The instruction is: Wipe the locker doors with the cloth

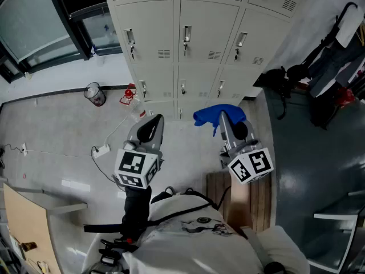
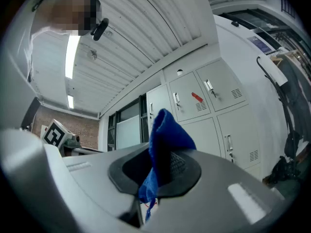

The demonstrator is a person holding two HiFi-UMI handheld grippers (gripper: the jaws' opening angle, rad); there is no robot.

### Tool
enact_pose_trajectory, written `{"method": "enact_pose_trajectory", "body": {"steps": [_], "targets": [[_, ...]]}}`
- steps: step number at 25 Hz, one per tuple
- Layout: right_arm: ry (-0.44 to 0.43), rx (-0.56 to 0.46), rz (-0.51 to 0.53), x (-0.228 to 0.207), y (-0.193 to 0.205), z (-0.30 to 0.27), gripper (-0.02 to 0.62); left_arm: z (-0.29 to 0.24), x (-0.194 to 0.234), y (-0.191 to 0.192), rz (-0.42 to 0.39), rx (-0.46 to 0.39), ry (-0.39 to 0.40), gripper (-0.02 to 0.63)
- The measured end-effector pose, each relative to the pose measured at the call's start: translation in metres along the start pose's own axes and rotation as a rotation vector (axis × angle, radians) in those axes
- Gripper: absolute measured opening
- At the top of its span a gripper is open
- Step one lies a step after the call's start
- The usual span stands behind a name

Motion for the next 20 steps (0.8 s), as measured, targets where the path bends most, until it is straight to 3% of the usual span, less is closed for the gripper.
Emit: {"method": "enact_pose_trajectory", "body": {"steps": [20], "targets": [[-0.046, -0.015, -0.057, -0.067, 0.017, 0.015, 0.029, -0.059, -0.040, 0.028, -0.012, 0.094, 0.006, -0.002]]}}
Point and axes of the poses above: the fingertips, and each gripper's own axes: z backward along the fingers, x to its left, y out of its underside, the point moved 7 cm from there along z, backward along the fingers, and after that the axes turned 4 degrees about z, right-handed, at the moved point
